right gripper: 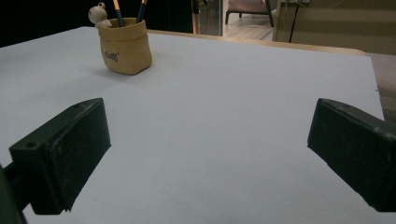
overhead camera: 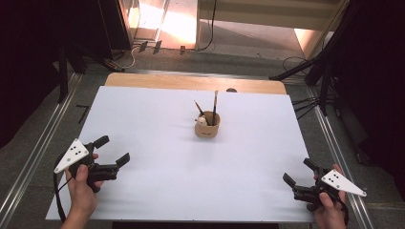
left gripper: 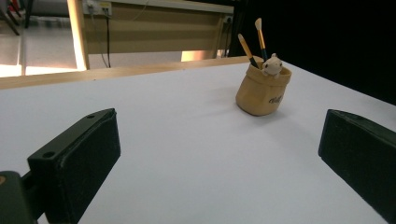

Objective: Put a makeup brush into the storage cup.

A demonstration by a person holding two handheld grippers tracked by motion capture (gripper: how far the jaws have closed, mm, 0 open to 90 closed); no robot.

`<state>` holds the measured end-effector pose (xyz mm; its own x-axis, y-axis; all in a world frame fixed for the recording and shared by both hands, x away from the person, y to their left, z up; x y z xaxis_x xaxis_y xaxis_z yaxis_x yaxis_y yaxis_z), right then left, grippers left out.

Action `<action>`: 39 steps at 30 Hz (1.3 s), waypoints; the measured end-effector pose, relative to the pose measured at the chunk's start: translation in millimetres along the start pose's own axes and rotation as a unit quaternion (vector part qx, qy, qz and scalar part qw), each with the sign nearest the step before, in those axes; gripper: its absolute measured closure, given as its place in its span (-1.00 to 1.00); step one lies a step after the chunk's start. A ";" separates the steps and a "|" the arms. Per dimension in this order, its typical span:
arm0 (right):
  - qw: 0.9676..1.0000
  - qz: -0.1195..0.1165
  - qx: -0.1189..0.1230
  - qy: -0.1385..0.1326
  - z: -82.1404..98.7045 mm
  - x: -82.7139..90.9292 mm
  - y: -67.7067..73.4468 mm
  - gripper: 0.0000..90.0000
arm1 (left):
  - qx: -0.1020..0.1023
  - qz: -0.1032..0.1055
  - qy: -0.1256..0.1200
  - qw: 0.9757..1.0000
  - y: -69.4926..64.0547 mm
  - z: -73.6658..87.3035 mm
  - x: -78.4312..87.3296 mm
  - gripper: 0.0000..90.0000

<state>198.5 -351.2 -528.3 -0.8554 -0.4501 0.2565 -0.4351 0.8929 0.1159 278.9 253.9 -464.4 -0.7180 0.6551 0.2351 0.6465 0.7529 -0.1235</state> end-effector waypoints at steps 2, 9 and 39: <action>1.000 0.000 0.000 0.000 0.2 -0.2 -0.1 -1.00 | 0.001 -0.001 -0.001 1.000 1.4 0.5 2.4 -1.00; 1.000 0.001 -0.002 0.000 0.2 0.4 -0.2 -1.00 | -0.003 -0.013 0.001 1.000 10.7 5.0 17.1 -1.00; 1.000 0.005 0.000 0.003 2.3 0.5 -2.7 -1.00 | -0.001 -0.047 0.020 0.999 38.1 28.1 67.9 -1.00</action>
<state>198.7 -353.9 -530.7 -0.8576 -0.4419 0.2633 -0.4274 0.8969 0.1134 247.5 328.9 -480.3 -0.7642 0.5789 0.2845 0.5775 0.8105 -0.0978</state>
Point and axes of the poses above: each handheld gripper's, and its own axes: x roughly backward along the jaws, z roughly out of its underside, y roughly to its left, the point moved 4 cm from there along -x, roughly forward along the jaws, and after that the axes turned 1 degree about -y, right-handed, at the moved point
